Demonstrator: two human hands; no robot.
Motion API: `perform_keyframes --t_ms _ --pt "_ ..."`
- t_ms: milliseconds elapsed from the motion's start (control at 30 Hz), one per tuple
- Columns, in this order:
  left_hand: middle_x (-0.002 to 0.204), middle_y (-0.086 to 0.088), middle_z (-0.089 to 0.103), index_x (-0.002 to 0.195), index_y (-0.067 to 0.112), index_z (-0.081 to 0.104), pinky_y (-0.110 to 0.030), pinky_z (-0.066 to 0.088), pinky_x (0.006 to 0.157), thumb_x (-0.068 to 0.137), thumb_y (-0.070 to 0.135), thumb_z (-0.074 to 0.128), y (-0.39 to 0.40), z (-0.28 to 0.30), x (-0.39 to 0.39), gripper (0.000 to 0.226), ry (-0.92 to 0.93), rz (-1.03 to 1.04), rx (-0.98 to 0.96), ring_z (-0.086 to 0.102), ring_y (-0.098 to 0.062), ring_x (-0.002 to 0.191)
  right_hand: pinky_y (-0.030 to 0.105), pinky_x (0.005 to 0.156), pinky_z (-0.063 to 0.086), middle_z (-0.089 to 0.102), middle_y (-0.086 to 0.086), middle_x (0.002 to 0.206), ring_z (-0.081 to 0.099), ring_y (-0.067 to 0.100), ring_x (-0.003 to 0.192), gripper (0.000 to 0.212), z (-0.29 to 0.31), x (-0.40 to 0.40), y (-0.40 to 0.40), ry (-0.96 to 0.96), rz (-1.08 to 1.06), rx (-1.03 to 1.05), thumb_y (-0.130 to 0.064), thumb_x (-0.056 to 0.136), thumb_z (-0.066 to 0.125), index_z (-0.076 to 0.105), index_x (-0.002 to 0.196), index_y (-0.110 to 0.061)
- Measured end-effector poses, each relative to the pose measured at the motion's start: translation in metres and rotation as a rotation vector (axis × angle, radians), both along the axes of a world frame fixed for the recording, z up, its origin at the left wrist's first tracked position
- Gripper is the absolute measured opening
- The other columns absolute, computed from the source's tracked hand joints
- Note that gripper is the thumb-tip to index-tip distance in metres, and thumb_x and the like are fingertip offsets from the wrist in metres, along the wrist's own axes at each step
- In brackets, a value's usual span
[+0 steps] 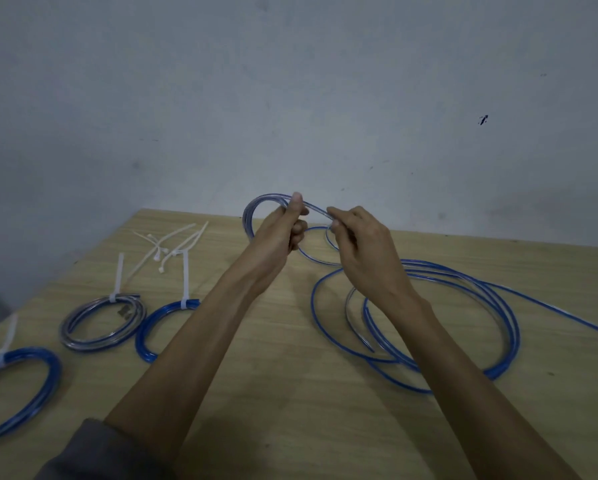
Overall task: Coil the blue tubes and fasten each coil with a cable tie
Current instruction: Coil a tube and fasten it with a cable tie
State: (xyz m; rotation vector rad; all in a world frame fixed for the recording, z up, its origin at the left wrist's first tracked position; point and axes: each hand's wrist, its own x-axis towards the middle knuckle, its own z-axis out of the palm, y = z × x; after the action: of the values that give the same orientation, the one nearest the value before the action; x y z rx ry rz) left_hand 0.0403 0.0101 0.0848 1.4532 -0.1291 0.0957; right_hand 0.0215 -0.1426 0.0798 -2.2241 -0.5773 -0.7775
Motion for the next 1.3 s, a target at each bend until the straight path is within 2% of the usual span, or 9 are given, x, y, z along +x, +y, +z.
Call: perform_keyframes --t_ms 300,400,533,700,833,933,1100,1200,1300 --pt "0.07 0.001 0.048 0.079 0.015 0.05 -0.023 0.038 0.061 0.108 0.037 0.038 0.002 0.012 -0.007 0.038 0.128 -0.003 -0.68 0.043 -0.01 0.055 0.037 0.071 0.056 0.063 -0.003 0.088 0.06 0.012 0.079 0.025 -0.014 -0.008 0.02 0.063 0.136 0.099 -0.013 0.1 0.056 0.07 0.121 -0.014" --pt "0.076 0.001 0.052 0.077 0.018 0.047 -0.025 0.039 0.066 0.108 0.044 0.034 0.007 0.014 -0.008 0.042 0.153 -0.062 -0.713 0.047 -0.012 0.064 0.023 0.066 0.049 0.061 -0.019 0.078 0.062 0.006 0.074 0.011 -0.014 -0.008 0.021 0.104 0.169 0.125 -0.018 0.097 0.063 0.073 0.1 -0.013" --pt "0.073 0.0 0.051 0.074 0.017 0.044 -0.025 0.038 0.068 0.108 0.047 0.027 0.007 0.012 -0.008 0.048 0.154 -0.138 -0.817 0.044 -0.014 0.066 0.01 0.062 0.044 0.065 -0.007 0.088 0.061 0.003 0.083 0.011 -0.016 -0.006 0.017 0.093 0.147 0.155 -0.025 0.092 0.072 0.072 0.093 -0.015" --pt "0.05 0.006 0.028 0.066 0.018 0.041 -0.022 0.031 0.046 0.106 0.05 0.031 0.005 0.01 -0.009 0.052 0.168 -0.253 -0.884 0.029 -0.009 0.043 0.016 0.067 0.048 0.062 -0.005 0.096 0.059 0.006 0.085 0.021 -0.023 0.002 0.013 0.116 0.17 0.094 -0.034 0.088 0.075 0.073 0.1 -0.017" --pt "0.043 0.006 0.02 0.057 0.02 0.035 -0.023 0.018 0.038 0.107 0.043 0.034 0.012 0.013 -0.013 0.055 0.189 -0.292 -0.848 0.018 -0.009 0.036 0.008 0.078 0.038 0.055 -0.006 0.107 0.054 0.001 0.097 0.029 -0.023 0.004 0.01 0.084 0.203 0.061 -0.042 0.084 0.077 0.075 0.104 -0.021" --pt "0.04 0.007 0.018 0.052 0.021 0.034 -0.023 0.015 0.037 0.104 0.051 0.04 0.014 0.015 -0.016 0.059 0.199 -0.269 -0.801 0.014 -0.009 0.036 0.02 0.084 0.042 0.061 -0.002 0.114 0.055 0.014 0.099 0.033 -0.023 0.006 0.006 -0.129 0.156 -0.089 -0.046 0.086 0.072 0.076 0.105 -0.018" --pt "0.043 0.007 0.018 0.055 0.021 0.034 -0.021 0.013 0.038 0.105 0.05 0.037 0.017 0.016 -0.013 0.058 0.28 -0.287 -0.778 0.017 -0.009 0.036 0.032 0.071 0.035 0.063 -0.007 0.074 0.045 0.017 0.078 0.039 -0.019 0.003 0.007 -0.414 -0.005 -0.437 -0.052 0.097 0.051 0.07 0.088 -0.019" --pt "0.044 0.006 0.024 0.058 0.019 0.036 -0.02 0.021 0.039 0.107 0.036 0.034 0.026 0.015 -0.01 0.052 0.4 -0.384 -0.872 0.019 -0.009 0.037 0.036 0.074 0.034 0.06 -0.004 0.07 0.05 0.021 0.079 0.043 -0.022 0.001 0.013 -0.506 -0.077 -0.439 -0.049 0.1 0.049 0.063 0.077 -0.015" --pt "0.051 0.005 0.042 0.061 0.015 0.045 -0.023 0.042 0.048 0.106 0.029 0.033 0.025 0.014 -0.007 0.049 0.455 -0.372 -0.883 0.042 -0.011 0.044 0.038 0.083 0.034 0.057 -0.002 0.074 0.05 0.021 0.082 0.038 -0.028 -0.002 0.017 -0.417 -0.042 -0.342 -0.041 0.103 0.044 0.059 0.08 -0.014"
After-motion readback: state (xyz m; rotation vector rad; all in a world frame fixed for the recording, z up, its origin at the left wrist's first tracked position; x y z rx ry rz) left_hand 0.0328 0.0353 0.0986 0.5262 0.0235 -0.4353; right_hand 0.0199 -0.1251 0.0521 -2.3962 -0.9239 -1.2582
